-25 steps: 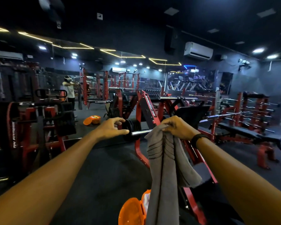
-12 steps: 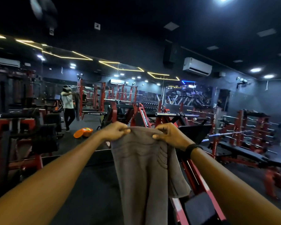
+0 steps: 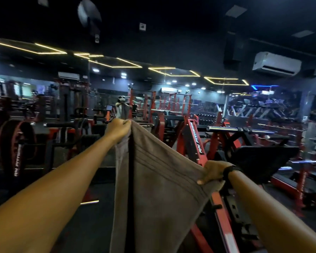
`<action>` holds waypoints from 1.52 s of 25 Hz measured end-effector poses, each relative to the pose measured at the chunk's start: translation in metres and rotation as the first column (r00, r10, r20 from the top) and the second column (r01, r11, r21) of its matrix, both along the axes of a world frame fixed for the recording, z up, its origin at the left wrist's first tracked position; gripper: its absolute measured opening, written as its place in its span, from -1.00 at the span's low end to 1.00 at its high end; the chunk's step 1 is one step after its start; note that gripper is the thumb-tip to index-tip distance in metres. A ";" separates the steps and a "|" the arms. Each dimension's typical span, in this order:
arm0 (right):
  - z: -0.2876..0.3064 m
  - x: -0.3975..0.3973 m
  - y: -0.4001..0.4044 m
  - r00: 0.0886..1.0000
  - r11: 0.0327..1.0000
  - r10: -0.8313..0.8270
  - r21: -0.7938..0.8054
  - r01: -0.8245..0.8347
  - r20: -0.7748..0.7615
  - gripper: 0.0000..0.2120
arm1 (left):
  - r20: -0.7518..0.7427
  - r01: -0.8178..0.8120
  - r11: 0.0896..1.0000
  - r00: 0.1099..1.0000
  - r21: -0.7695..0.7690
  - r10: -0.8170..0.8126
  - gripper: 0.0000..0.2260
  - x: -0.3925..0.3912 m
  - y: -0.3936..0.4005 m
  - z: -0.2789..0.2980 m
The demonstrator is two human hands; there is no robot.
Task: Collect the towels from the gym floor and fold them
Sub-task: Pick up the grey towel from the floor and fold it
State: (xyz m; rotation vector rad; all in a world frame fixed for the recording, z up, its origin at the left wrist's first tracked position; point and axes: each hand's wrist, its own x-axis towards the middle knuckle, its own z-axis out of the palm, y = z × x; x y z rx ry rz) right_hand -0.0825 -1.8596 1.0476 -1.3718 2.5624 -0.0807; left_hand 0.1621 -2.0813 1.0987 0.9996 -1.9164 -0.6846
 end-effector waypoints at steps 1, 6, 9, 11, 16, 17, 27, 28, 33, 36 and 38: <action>0.005 -0.006 -0.004 0.990 0.998 0.030 -0.051 -0.023 0.134 -0.64 | -0.020 -0.011 0.997 1.000 0.082 0.012 -0.71 0.000 -0.003 0.001; 0.015 -0.010 -0.051 0.789 0.869 0.272 -0.492 0.044 0.550 -0.66 | -0.011 0.025 0.921 1.000 0.388 -0.022 -0.84 -0.018 0.017 0.000; 0.017 0.006 -0.088 0.505 0.774 0.326 -0.533 0.343 0.799 -0.86 | -0.056 0.000 0.895 0.998 0.445 0.028 -0.86 -0.038 0.029 -0.018; 0.018 0.026 -0.104 0.474 0.826 0.363 -0.513 0.235 0.802 -0.88 | -0.086 0.076 0.851 0.996 0.519 -0.037 -0.87 -0.051 0.040 -0.027; 0.013 0.050 -0.126 0.517 0.850 0.398 -0.516 0.103 0.758 -0.77 | -0.077 0.130 0.850 0.991 0.511 -0.106 -0.85 -0.074 0.047 -0.036; 0.014 0.048 -0.127 0.506 0.846 0.403 -0.521 0.111 0.763 -0.77 | -0.101 0.159 0.840 0.987 0.519 -0.125 -0.84 -0.075 0.045 -0.038; 0.038 0.026 -0.126 0.539 0.815 0.386 -0.551 0.181 0.748 -0.74 | -0.553 0.533 0.675 0.805 0.511 -0.216 -0.93 -0.081 0.032 -0.042; 0.039 0.024 -0.126 0.556 0.813 0.383 -0.554 0.176 0.738 -0.73 | -0.554 0.525 0.686 0.806 0.503 -0.210 -0.91 -0.081 0.031 -0.039; 0.023 0.027 -0.124 0.477 0.790 0.452 -0.586 0.178 0.754 -0.75 | -0.570 0.564 0.608 0.794 0.559 -0.211 -0.89 -0.096 0.043 -0.043; 0.018 0.029 -0.128 0.438 0.776 0.506 -0.614 0.145 0.743 -0.88 | -0.716 0.639 0.516 0.694 0.571 -0.068 -0.91 -0.101 0.042 -0.061; 0.021 0.029 -0.129 0.491 0.771 0.521 -0.632 0.080 0.698 -0.86 | -0.691 0.628 0.550 0.712 0.550 -0.122 -0.93 -0.100 0.038 -0.064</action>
